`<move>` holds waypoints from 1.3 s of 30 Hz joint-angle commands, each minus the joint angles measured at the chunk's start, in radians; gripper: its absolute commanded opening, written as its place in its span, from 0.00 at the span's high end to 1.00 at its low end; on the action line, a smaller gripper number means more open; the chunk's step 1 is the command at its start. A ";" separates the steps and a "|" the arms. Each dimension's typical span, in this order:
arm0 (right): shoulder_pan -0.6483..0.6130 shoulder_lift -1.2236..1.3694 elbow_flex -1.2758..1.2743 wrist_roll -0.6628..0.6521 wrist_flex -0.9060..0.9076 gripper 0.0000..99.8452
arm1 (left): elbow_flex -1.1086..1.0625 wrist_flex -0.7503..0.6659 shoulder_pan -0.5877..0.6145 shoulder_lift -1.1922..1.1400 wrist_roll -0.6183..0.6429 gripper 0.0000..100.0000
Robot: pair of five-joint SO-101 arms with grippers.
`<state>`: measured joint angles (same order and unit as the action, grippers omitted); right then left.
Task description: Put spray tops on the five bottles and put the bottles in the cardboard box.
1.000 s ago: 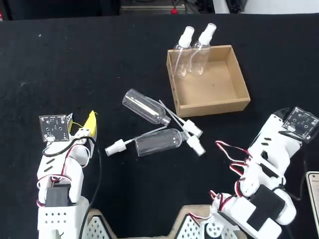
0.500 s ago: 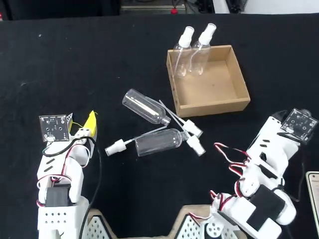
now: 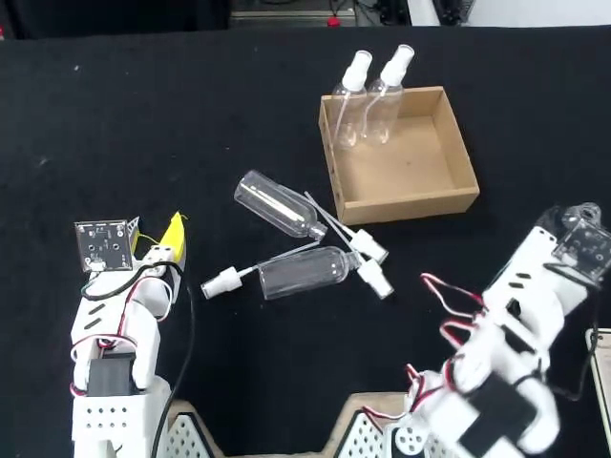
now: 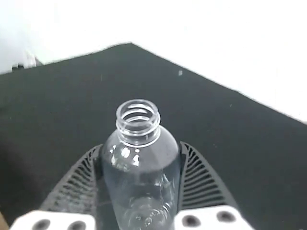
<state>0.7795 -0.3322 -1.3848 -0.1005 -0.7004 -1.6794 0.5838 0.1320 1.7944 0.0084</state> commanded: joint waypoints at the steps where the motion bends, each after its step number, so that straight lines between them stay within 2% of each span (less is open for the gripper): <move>1: 0.012 -0.179 -0.062 -0.009 -0.021 0.99 | -0.021 0.003 -0.007 0.000 -0.009 0.80; 3: 0.012 -0.278 -0.084 -0.011 0.069 0.99 | -0.015 0.011 -0.004 -0.002 -0.011 0.80; 5: 0.012 -0.392 -0.071 -0.011 0.242 0.99 | 0.021 0.064 -0.007 0.003 -0.025 0.80; 9: -0.003 -0.627 0.051 -0.009 0.721 0.99 | 0.133 0.180 -0.013 -0.005 -0.043 0.80; 12: -0.057 -0.785 0.162 -0.011 1.056 0.99 | 0.154 0.193 -0.007 -0.006 -0.041 0.80; 17: -0.184 -0.998 0.239 -0.011 1.355 0.99 | 0.186 0.233 -0.013 -0.035 -0.041 0.80; 20: -0.267 -1.101 0.245 -0.011 1.478 0.99 | 0.242 0.235 -0.013 -0.146 -0.041 0.80; 24: -0.413 -1.216 0.245 -0.011 1.590 0.98 | 0.305 0.169 -0.038 -0.388 -0.043 0.79; 31: -0.818 -1.366 0.237 -0.003 1.623 0.98 | 0.467 0.158 -0.147 -0.835 -0.049 0.80; 34: -0.988 -1.386 0.236 -0.002 1.622 0.98 | 0.503 0.158 -0.143 -0.916 -0.051 0.80; 39: -1.203 -1.394 0.231 -0.002 1.620 0.99 | 0.507 0.158 -0.143 -0.919 -0.051 0.80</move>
<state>-0.3145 -1.7162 -1.2037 -0.1051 0.9214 -1.2359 0.7618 0.0000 0.8784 -0.0299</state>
